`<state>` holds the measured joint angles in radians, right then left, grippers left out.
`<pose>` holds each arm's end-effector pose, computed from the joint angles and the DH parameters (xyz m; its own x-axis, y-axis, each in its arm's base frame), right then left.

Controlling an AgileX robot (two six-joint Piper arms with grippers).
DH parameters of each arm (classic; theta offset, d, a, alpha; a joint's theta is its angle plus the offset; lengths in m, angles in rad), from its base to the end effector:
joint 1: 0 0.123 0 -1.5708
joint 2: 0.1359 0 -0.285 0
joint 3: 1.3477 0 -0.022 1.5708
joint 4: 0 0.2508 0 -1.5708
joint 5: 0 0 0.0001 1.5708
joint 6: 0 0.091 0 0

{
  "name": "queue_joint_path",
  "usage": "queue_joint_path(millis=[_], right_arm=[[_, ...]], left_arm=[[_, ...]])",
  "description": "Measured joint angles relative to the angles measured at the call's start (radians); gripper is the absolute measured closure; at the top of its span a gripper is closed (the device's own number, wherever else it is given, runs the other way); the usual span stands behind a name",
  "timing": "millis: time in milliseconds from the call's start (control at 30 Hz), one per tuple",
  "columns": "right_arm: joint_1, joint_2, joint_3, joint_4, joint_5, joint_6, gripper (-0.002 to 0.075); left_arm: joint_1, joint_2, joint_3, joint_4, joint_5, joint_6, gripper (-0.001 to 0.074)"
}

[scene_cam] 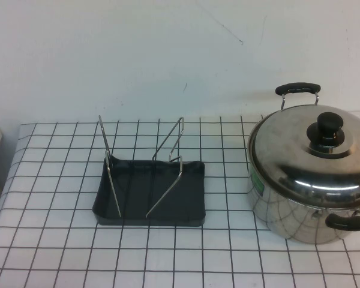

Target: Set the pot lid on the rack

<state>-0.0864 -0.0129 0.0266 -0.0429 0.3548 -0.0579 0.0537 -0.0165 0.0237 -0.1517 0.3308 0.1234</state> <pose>0.0527 -0.0059 0.1730 -0.2848 -0.0737 -0.9557 0.0730 0.9925 -0.0982 0.0535 -0.0016 0.1766 -0.2442 -0.0333 -0.9691 -0.0110 0.9994 -0.0316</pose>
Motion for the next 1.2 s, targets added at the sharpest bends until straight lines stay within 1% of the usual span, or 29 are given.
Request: queue_joint_path(millis=[567, 700, 800, 933, 1067, 1200], right_arm=[[0.0, 0.0, 0.0, 0.005, 0.0, 0.0, 0.0729], [0.007, 0.0, 0.0, 0.043, -0.014, 0.0, 0.0729], [0.022, 0.0, 0.0, 0.119, -0.049, 0.0, 0.0729], [0.027, 0.0, -0.108, 0.155, -0.011, 0.008, 0.0729], [0.027, 0.0, -0.292, 0.186, 0.078, 0.021, 0.0729], [0.028, 0.0, -0.38, 0.196, 0.102, 0.023, 0.0729]], left_arm=[[0.0, 0.0, 0.0, 0.0, 0.0, -0.002, 0.0738], [0.0, 0.0, 0.0, 0.0, 0.0, -0.002, 0.0738], [0.0, 0.0, 0.0, -0.002, 0.0, -0.002, 0.0738], [0.0, 0.0, 0.0, -0.002, 0.0, -0.002, 0.0738], [0.0, 0.0, 0.0, -0.002, 0.0, -0.002, 0.0738], [0.0, 0.0, 0.0, -0.002, 0.0, -0.002, 0.0738]])
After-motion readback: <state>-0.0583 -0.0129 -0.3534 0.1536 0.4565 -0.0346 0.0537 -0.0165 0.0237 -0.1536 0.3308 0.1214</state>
